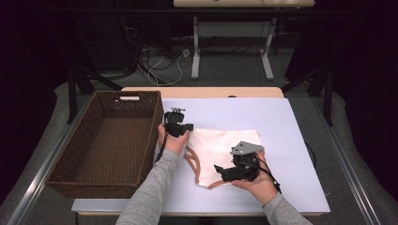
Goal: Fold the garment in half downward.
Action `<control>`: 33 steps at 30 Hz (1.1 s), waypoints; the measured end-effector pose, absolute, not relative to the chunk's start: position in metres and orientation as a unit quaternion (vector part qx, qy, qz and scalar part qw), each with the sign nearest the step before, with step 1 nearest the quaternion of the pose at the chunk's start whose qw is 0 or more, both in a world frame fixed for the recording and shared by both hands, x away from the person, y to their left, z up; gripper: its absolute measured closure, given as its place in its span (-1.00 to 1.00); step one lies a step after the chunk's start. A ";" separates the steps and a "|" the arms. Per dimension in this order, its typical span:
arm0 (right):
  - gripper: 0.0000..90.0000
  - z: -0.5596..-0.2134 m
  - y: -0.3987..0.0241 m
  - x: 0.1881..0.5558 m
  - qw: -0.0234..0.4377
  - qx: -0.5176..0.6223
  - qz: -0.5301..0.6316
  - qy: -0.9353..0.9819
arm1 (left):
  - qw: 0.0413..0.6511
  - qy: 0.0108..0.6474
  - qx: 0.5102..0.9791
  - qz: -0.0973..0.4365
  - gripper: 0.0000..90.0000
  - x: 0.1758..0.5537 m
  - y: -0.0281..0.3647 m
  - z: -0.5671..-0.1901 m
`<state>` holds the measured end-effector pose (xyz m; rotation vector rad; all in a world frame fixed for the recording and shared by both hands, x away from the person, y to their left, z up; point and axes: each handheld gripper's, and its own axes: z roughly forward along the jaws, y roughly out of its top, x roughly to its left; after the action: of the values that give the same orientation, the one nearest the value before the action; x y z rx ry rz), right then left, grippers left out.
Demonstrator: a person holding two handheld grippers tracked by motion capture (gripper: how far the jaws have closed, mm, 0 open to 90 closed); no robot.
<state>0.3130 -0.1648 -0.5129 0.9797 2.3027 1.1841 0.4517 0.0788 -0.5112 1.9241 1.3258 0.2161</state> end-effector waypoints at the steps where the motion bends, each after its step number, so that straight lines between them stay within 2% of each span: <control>1: -0.77 -0.515 -0.164 0.311 0.186 0.348 0.418 0.818 | 0.387 0.520 0.757 0.085 0.95 0.452 0.079 -0.511; 16: -0.63 -0.529 -0.144 0.290 0.185 0.301 0.418 0.837 | 0.388 0.520 0.756 0.085 0.95 0.452 0.079 -0.512; 33: -0.17 -0.534 -0.130 0.283 0.146 0.269 0.417 0.856 | 0.391 0.522 0.753 0.084 0.95 0.451 0.079 -0.511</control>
<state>0.2828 -0.1304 -0.5338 0.7758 2.4640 1.1994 0.4512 0.0787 -0.5112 1.9137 1.3253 0.2142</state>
